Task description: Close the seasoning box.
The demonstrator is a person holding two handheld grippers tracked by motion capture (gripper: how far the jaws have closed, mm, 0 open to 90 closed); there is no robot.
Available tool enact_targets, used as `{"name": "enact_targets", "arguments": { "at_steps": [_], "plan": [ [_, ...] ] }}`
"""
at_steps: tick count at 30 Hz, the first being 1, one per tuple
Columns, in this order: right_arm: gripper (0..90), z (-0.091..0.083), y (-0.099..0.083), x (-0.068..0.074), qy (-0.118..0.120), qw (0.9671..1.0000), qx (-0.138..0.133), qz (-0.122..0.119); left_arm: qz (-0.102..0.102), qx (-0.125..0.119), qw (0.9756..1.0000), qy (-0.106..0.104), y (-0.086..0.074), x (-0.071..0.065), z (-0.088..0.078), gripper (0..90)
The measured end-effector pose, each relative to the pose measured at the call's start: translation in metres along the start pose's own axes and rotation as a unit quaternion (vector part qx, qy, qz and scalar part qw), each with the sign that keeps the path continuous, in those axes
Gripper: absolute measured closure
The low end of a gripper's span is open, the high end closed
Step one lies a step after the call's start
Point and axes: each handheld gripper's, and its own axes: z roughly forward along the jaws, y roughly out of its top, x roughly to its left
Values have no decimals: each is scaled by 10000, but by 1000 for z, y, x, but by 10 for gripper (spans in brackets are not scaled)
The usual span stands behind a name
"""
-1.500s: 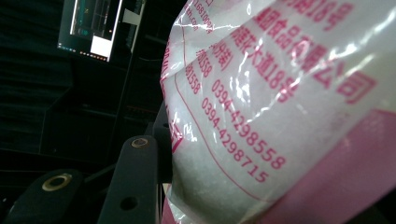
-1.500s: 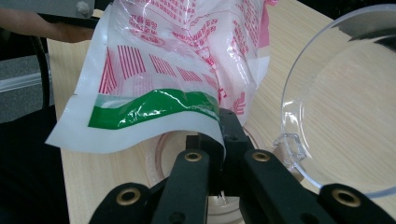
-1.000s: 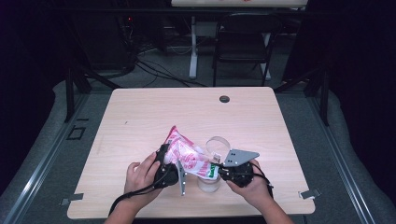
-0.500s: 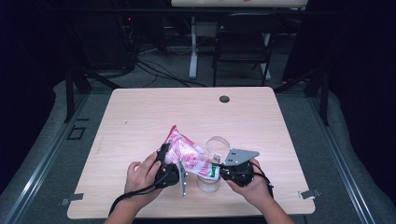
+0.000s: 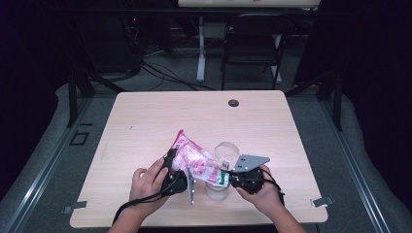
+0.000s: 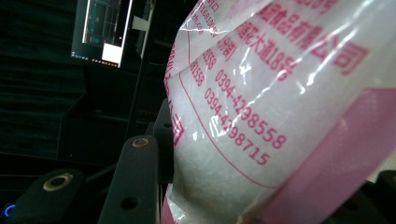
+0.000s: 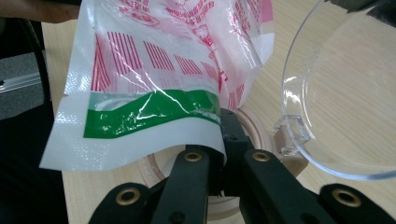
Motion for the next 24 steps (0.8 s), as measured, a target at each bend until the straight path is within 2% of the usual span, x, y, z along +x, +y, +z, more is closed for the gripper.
{"name": "enact_targets", "arguments": {
  "at_steps": [24],
  "plan": [
    [900,1,-2,-1,-5,10000,21,25,66,-18,9999,110,4,3,-4,622]
  ]
}}
